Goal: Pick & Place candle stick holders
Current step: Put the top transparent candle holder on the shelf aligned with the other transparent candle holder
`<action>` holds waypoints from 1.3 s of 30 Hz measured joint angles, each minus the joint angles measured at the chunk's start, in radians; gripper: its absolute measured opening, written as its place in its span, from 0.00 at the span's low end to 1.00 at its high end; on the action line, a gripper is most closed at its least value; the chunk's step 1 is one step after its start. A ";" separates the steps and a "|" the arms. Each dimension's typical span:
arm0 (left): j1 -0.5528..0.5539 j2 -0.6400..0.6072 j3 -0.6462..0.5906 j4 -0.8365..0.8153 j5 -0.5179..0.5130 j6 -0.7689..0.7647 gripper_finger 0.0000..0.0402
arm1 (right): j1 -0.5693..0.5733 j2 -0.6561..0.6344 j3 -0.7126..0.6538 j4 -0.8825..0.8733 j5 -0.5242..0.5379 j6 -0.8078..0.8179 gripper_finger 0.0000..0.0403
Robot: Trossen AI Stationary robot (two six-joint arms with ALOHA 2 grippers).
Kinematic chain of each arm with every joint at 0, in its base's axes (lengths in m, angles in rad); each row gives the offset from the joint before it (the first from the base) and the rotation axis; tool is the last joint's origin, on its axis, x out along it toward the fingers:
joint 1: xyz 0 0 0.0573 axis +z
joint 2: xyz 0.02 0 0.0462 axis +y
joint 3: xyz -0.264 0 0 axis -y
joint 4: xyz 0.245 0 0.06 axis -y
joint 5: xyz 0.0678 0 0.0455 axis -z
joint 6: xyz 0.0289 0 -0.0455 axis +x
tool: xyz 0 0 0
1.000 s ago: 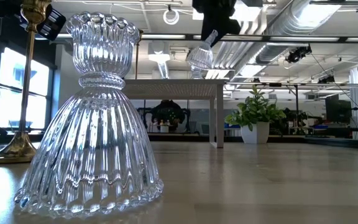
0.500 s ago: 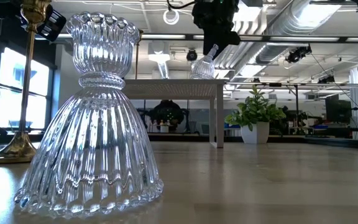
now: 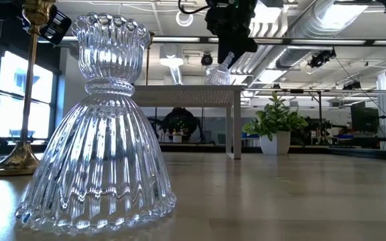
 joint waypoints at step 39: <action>0.000 0.000 0.000 -0.022 0.003 0.000 0.52 | -0.012 0.045 0.000 0.065 -0.042 0.003 0.40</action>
